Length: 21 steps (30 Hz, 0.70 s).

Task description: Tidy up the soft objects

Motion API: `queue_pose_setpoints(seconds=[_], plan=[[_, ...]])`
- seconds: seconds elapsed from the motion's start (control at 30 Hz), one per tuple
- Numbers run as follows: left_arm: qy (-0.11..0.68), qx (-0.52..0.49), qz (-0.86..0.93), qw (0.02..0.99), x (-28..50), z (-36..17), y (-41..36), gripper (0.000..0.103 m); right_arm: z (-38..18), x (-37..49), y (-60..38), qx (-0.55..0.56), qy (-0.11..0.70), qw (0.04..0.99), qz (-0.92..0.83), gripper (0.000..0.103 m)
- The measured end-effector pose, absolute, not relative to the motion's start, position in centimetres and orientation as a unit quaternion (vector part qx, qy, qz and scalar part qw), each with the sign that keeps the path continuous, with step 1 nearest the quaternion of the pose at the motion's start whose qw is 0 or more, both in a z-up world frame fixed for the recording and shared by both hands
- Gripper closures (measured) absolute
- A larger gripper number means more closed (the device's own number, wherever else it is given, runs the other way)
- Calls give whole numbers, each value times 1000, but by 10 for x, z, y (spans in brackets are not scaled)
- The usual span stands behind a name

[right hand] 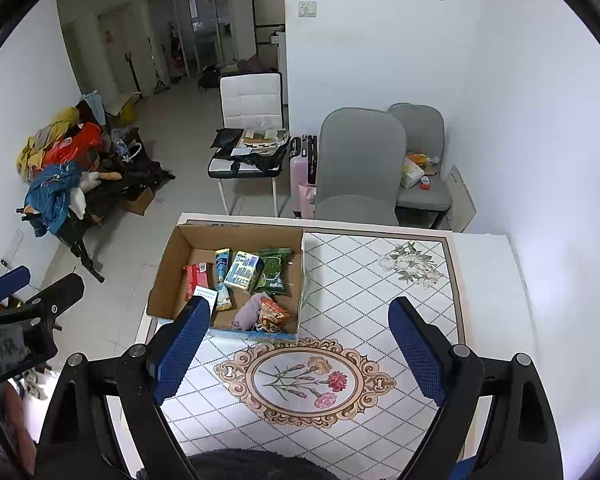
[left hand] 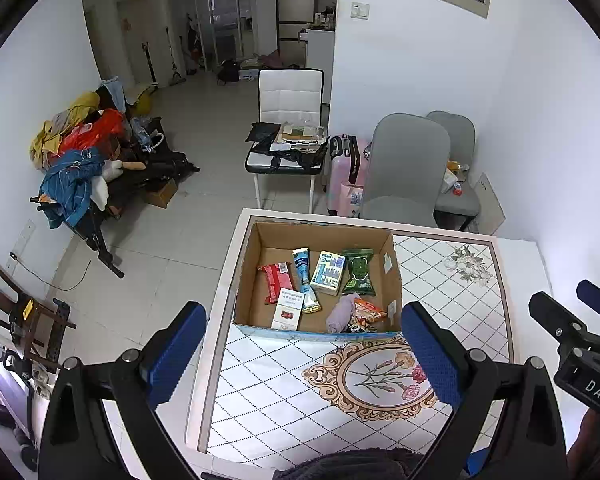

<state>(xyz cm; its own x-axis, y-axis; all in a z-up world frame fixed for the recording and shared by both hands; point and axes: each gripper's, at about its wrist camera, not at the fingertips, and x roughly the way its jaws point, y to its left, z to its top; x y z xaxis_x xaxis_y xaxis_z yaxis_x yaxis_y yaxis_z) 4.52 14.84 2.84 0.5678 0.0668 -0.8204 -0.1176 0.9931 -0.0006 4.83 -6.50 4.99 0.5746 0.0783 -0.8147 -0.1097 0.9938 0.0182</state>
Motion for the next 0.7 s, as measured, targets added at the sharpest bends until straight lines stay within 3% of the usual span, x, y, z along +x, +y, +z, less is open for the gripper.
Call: queue_pose_setpoints(seconds=[0.7], plan=[[464,-31,45,884,42,25,146,3,36,44,-52,-28,467,882,49,10]])
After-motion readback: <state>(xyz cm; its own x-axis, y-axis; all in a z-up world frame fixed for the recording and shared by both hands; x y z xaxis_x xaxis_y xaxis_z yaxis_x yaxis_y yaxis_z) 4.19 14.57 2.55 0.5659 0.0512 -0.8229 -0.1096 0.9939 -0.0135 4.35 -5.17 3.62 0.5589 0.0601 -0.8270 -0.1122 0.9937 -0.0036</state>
